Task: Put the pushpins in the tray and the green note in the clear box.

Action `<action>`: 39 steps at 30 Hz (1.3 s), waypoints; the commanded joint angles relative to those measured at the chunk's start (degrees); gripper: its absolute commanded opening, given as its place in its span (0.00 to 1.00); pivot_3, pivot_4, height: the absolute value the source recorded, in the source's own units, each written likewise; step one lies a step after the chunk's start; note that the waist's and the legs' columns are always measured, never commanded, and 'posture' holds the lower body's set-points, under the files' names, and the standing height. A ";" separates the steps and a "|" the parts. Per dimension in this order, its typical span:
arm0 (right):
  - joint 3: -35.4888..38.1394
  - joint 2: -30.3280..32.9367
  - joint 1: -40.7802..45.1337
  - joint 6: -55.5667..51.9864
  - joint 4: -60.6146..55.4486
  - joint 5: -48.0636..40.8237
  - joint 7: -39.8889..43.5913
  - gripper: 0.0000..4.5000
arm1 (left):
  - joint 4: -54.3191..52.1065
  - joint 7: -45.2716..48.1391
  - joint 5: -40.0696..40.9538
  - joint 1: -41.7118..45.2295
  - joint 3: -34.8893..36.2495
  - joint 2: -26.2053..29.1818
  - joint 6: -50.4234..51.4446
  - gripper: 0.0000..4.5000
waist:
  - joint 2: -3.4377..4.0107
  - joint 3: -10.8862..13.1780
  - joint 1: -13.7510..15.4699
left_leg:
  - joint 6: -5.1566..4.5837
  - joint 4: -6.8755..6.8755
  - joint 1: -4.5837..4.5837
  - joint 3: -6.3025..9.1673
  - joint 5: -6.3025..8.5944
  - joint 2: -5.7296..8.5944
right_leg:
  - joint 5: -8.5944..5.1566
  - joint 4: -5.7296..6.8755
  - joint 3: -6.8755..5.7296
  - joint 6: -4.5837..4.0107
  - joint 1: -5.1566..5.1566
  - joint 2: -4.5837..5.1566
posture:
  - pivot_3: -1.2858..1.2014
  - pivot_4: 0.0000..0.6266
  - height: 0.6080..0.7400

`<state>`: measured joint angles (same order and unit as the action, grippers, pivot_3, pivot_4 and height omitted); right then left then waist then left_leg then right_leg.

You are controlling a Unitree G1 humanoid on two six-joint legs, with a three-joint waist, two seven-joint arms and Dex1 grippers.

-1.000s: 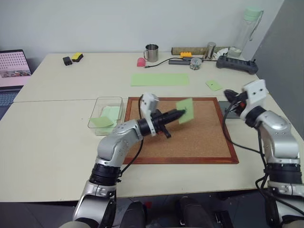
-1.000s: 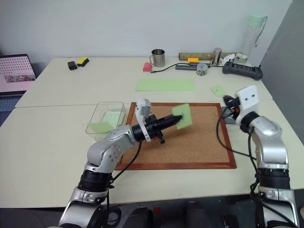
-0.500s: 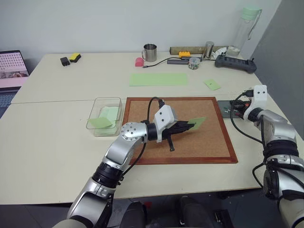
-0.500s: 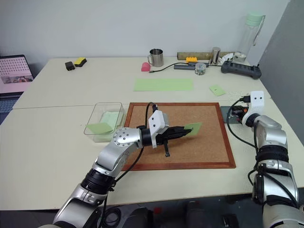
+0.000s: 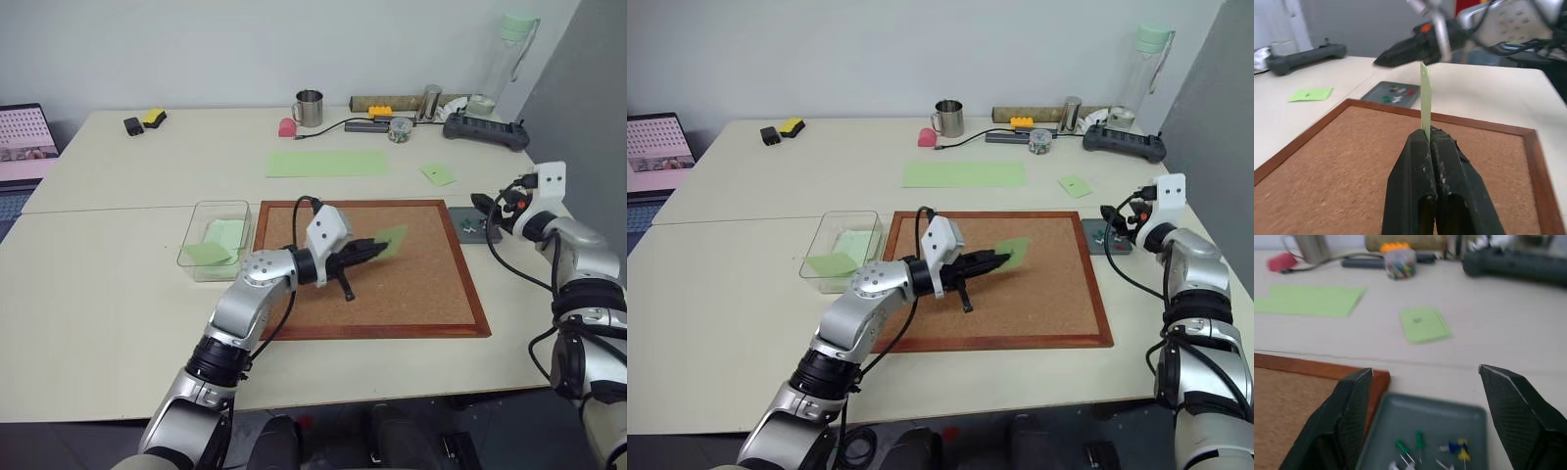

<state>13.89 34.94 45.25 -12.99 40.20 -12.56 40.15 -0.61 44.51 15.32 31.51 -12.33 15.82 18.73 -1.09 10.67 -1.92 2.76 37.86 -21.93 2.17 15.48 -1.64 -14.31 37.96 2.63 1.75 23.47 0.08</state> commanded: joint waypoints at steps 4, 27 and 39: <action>0.63 0.77 -13.86 -12.18 -35.69 -11.87 5.81 0.78 | -9.42 -12.38 -1.71 0.06 10.27 2.81 6.56 0.00 | 0.01 0.01 0.16 | 0.01 -0.01 -0.07 0.04 0.00 0.01 | 0.00 0.01 -0.05 0.01 0.03 0.05 | 0.52 0.24 1.00; -5.35 -1.90 -21.76 -27.98 -67.60 -26.43 -0.21 0.78 | -12.45 -38.93 -13.72 -18.86 24.87 1.23 -1.05 0.00 | 0.00 0.04 0.53 | 0.01 0.08 -0.02 0.10 0.00 0.02 | -0.10 0.01 -0.12 0.31 -0.05 0.07 | 0.52 0.24 1.00; -4.99 -0.85 -21.67 -27.64 -66.38 -25.75 -0.67 0.81 | -11.16 -41.00 -15.09 -17.15 25.01 1.62 -5.17 0.47 | 0.00 0.04 0.43 | 0.01 0.08 -0.03 0.08 0.01 0.02 | -0.10 -0.01 -0.11 0.31 -0.04 0.08 | 0.52 0.24 1.00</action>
<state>7.83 33.45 23.07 -41.64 -25.03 -37.74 39.60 -10.72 4.24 1.25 13.16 12.15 16.51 15.99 -1.09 10.71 -1.50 2.77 37.94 -21.96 2.25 15.49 -1.62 -14.41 37.95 2.52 2.06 23.42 0.15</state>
